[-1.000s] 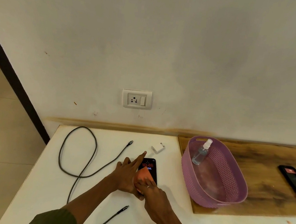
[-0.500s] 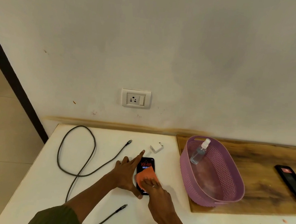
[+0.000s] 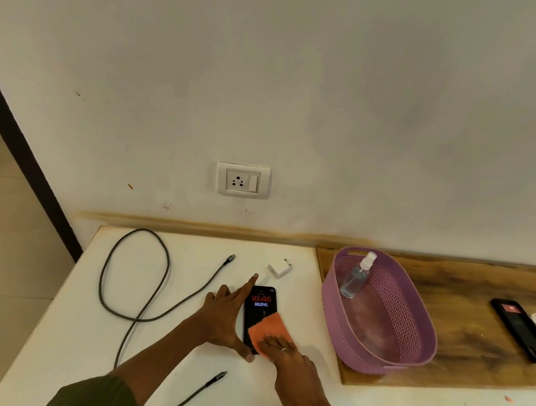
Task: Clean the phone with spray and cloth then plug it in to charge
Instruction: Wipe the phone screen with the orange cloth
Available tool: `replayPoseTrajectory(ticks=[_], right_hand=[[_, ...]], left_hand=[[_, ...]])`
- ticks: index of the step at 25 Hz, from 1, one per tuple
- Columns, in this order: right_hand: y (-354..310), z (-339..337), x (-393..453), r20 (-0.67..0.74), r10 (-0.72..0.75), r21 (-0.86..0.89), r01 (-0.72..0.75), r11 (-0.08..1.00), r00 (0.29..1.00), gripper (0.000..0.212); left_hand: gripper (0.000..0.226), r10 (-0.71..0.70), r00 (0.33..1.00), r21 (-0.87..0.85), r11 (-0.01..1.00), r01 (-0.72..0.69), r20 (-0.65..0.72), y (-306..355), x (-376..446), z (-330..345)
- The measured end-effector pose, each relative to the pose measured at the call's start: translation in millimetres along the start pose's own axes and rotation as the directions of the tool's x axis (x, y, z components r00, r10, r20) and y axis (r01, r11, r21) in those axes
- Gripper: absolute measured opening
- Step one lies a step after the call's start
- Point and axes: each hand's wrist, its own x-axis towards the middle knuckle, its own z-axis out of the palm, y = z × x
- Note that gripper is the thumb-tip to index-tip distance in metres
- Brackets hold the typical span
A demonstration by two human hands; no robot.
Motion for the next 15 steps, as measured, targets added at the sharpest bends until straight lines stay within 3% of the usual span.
replayPoseTrajectory(ticks=[3,6,9,11,15], right_hand=[[-4,4,-2,-0.033,-0.051,0.112,0.054,0.992,0.998,0.065],[4,-6,10,0.153,0.087,-0.056,-0.079,0.995,0.984,0.069],[9,-9,4,0.124,0.12,-0.151,-0.101,0.983,0.985,0.077],[13,-4,0,0.21,0.131,-0.177,-0.094,0.98,0.969,0.077],[-6,-2,0,0.34,-0.004,-0.183,0.07,0.981,0.94,0.06]], left_hand=[[0.162,-0.001,1.0,0.013,1.0,0.001,0.004,0,0,1],[0.162,-0.006,1.0,0.005,1.0,0.006,-0.008,0,0,1],[0.162,0.0,1.0,0.014,1.0,0.001,-0.011,1,0,1],[0.162,0.001,1.0,0.022,1.0,-0.001,-0.006,1,0,0],[0.161,0.01,1.0,0.04,0.999,-0.009,-0.013,0,-1,0]])
